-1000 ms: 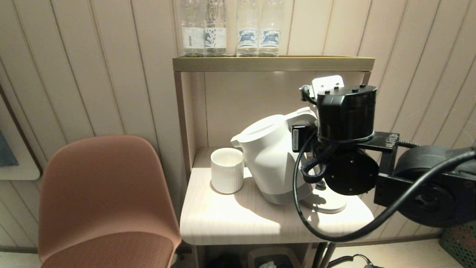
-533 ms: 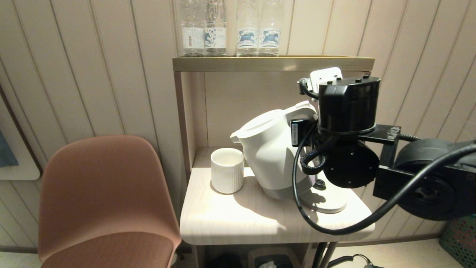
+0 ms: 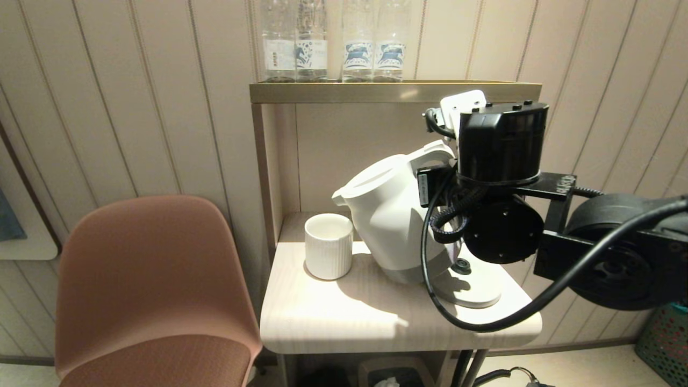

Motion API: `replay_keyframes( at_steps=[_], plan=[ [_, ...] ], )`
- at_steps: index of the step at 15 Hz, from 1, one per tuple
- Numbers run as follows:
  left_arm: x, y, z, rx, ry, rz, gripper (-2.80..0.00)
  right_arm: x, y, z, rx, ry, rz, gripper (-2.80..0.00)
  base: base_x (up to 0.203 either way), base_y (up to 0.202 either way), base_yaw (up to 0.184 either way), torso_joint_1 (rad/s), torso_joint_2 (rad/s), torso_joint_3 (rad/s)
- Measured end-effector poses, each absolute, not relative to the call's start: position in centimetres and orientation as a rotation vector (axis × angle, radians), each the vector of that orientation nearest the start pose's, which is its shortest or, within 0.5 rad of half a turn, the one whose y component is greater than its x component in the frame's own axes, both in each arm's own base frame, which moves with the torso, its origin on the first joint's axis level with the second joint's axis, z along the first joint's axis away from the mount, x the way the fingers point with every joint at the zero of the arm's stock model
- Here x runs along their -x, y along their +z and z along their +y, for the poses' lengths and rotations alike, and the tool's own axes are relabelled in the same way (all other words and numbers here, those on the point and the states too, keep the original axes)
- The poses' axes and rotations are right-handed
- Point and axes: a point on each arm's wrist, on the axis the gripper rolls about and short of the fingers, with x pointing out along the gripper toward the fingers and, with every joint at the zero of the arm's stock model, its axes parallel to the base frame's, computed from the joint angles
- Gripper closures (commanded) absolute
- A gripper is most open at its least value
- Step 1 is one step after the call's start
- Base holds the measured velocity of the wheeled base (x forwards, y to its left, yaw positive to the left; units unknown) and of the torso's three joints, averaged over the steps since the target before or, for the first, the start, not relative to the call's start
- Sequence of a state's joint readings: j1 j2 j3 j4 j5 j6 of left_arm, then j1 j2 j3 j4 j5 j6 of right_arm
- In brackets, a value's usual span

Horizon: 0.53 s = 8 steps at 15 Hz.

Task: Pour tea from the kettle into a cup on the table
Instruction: Pour water into the cup

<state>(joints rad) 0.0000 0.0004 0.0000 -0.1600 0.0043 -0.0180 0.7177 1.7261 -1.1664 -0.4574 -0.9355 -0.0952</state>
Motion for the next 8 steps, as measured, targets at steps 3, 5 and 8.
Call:
replay_keyframes(
  at_steps=[3,5,8],
  plan=[
    [2.41,9.18,0.01,0.018,0.003,-0.160,0.00,-25.98,26.10,20.28,0.188,-0.214,0.075,0.00,0.000,0.000,0.000,0.000,0.00,0.000],
    [2.41,9.18,0.01,0.018,0.003,-0.160,0.00,-26.04,26.10,20.35,0.197,-0.213,0.076,0.00,0.000,0.000,0.000,0.000,0.00,0.000],
    [2.41,9.18,0.01,0.018,0.003,-0.160,0.00,-26.16,26.10,20.50,0.217,-0.209,0.077,0.00,0.000,0.000,0.000,0.000,0.00,0.000]
  ],
)
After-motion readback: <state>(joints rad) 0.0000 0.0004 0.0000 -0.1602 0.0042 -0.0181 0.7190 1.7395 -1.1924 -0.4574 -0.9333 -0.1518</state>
